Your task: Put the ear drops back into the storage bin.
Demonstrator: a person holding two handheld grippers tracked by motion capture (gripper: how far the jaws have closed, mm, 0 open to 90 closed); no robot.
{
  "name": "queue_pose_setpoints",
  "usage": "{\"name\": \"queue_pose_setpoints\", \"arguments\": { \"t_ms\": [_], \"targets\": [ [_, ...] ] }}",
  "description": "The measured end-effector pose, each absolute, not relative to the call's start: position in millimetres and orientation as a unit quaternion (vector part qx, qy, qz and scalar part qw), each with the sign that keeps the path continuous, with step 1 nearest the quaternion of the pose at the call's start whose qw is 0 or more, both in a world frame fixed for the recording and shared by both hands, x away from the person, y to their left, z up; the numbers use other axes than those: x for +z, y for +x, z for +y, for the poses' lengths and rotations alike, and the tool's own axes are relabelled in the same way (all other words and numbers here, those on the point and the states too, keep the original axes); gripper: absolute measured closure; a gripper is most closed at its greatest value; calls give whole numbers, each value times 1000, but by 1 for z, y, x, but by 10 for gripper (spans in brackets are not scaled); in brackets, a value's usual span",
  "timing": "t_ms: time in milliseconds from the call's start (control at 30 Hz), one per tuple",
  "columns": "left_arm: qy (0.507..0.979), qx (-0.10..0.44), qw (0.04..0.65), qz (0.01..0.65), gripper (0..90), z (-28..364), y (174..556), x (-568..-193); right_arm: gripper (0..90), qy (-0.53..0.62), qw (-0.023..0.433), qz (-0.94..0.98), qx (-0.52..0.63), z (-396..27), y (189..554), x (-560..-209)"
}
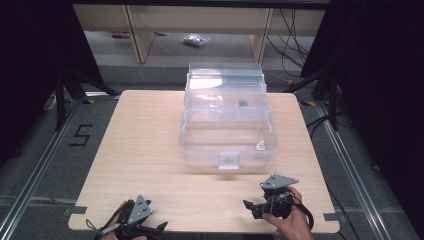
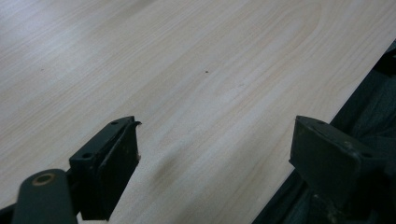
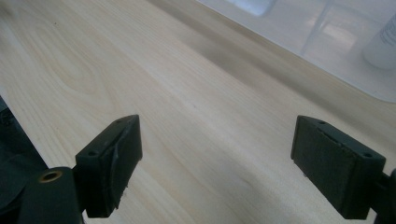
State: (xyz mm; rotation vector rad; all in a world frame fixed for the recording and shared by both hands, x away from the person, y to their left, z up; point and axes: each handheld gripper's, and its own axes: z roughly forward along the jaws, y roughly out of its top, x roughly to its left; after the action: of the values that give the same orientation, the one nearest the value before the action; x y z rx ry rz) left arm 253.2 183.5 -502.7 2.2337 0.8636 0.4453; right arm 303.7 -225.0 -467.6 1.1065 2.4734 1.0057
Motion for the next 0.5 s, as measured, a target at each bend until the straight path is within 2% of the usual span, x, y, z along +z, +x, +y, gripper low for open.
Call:
{"name": "queue_pose_setpoints", "arguments": {
  "t_ms": [233, 267, 300, 500],
  "targets": [
    [862, 168, 344, 333, 148, 184, 254, -503, 171, 396, 112, 844, 345, -227, 298, -473],
    [862, 168, 344, 333, 149, 184, 254, -503, 168, 379, 123, 848, 349, -228, 299, -475],
    [862, 168, 344, 333, 148, 184, 254, -503, 167, 391, 113, 845, 347, -228, 296, -474],
    [862, 168, 344, 332, 149, 184, 254, -503, 166, 373, 124, 848, 356, -229, 290, -478]
  ]
}}
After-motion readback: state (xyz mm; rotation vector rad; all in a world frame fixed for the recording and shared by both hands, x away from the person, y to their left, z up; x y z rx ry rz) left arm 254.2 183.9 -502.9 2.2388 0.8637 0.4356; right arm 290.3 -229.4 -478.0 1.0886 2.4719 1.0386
